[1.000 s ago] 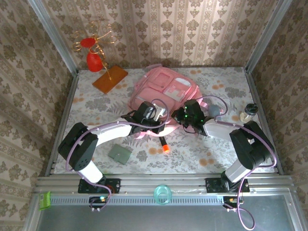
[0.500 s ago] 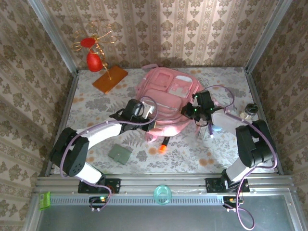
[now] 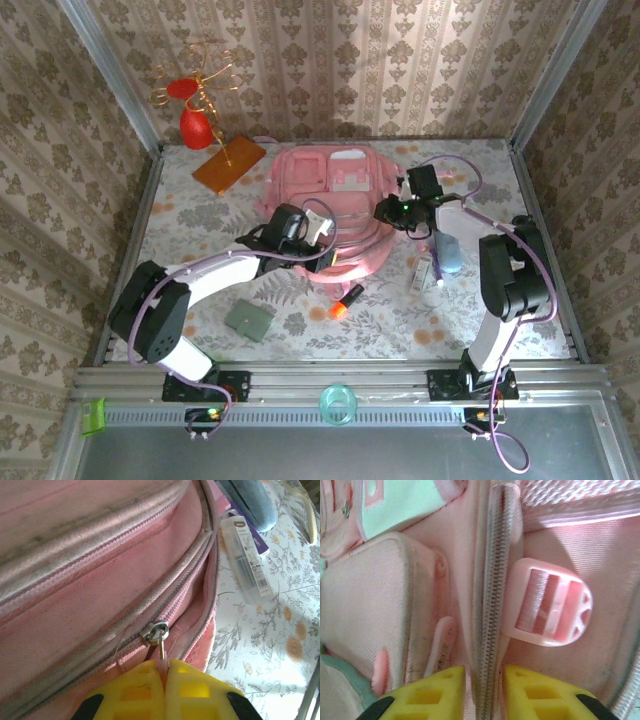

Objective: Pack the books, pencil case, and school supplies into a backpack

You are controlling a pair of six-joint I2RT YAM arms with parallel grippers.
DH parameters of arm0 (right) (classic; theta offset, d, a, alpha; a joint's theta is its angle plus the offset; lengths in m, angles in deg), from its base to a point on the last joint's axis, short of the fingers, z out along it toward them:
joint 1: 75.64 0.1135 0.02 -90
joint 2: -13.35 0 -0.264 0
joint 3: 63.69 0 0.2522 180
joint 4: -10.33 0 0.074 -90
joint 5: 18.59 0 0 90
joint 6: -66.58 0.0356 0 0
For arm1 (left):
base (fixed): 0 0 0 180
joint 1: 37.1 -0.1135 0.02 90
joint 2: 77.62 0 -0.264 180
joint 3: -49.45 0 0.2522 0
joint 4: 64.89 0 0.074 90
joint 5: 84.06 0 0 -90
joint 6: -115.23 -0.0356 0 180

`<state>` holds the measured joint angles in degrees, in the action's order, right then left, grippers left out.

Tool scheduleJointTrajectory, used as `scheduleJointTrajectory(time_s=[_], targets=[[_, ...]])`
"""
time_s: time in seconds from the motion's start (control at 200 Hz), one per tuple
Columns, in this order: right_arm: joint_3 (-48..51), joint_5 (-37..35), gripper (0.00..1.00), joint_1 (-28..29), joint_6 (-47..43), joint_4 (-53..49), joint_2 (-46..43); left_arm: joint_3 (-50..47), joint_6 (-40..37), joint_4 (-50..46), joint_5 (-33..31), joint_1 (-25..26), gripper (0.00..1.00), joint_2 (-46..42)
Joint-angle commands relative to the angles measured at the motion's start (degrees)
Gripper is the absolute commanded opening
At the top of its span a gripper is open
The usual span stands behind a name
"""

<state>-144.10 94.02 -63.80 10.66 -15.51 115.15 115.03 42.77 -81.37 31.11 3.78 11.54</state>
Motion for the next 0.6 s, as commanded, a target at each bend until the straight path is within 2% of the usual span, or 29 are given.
scheduleJointTrajectory(time_s=[0.0, 0.115, 0.255, 0.445, 0.595], targets=[[2.85, -1.36, 0.38, -0.44, -0.95, -0.87, -5.66, 2.88, 1.55, 2.79, 1.16, 1.83, 0.0, 1.35], [9.1, -0.11, 0.53, 0.09, 2.18, 1.13, -11.35, 3.04, 1.87, 3.43, 0.59, 2.57, 0.0, 2.62], [14.71, -0.04, 0.6, 2.45, 6.55, 3.42, -15.9, 3.08, 2.36, 4.47, 0.58, 2.91, 0.0, 3.62], [17.58, -1.62, 0.6, 5.87, 10.45, 7.82, -16.26, 3.42, 1.84, 4.68, 0.76, 3.58, 0.0, 4.18], [15.32, -2.59, 0.54, 8.0, 10.34, 8.28, -13.21, 3.38, 1.71, 4.45, 0.76, 3.83, 0.0, 4.1]])
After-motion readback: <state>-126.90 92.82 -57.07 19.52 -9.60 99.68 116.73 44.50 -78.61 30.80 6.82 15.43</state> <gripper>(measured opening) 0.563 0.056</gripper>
